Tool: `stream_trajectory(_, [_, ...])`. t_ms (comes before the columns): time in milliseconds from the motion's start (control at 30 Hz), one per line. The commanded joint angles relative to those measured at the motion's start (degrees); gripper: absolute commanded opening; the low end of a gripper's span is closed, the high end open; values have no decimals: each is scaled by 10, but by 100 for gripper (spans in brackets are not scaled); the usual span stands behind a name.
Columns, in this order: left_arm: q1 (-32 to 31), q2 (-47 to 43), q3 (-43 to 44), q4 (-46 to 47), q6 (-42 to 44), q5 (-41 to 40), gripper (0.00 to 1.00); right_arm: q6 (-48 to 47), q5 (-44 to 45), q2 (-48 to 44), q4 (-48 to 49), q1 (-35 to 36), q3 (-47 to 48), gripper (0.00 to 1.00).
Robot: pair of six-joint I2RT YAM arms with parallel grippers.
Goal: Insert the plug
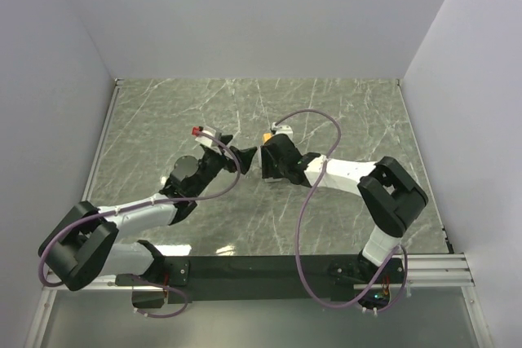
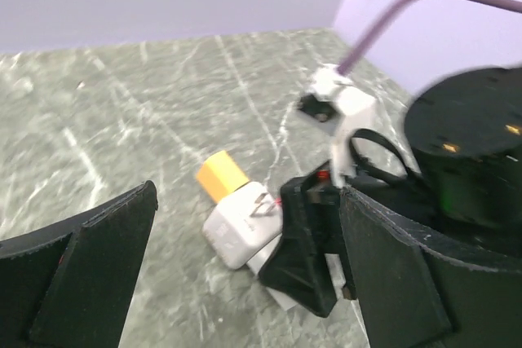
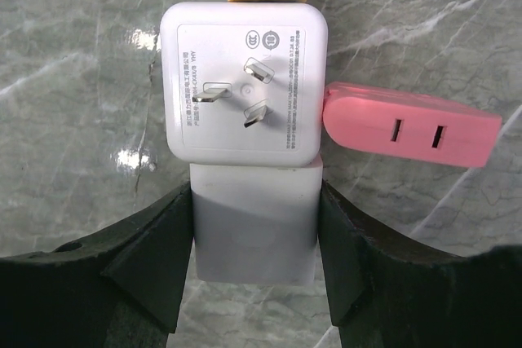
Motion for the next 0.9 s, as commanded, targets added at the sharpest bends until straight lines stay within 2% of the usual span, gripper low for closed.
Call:
stream_trajectory(0, [13,-27,-2,-22,-53,-37,100,14,52,2,-6,3,10,11])
stream_trajectory(200, [28,-51,10,-76,-76,-59,99,9,39,-36,14,4,-1,33])
stream_trajectory(400, [36,-67,21,-124,-86,-76,99,-5,21,-94,54,6,-28,48])
stream_trajectory(467, [42,-73,26,-143,-91,-80,100,-14,25,-117,64,6,-36,51])
stream_trajectory(500, [42,-73,28,-148,-91,-83,99,-18,24,-125,68,6,-38,58])
stream_trajectory(533, [44,-76,32,-155,-91,-90,99,-27,20,-140,75,6,-42,82])
stream_trajectory(567, [46,-77,34,-164,-91,-94,99,-31,19,-147,78,6,-44,94])
stream_trajectory(733, [58,-77,47,-192,-92,-104,99,-41,17,-177,98,6,-62,95])
stream_trajectory(867, [66,-86,52,-215,-102,-109,99,-30,52,-214,113,5,-94,95])
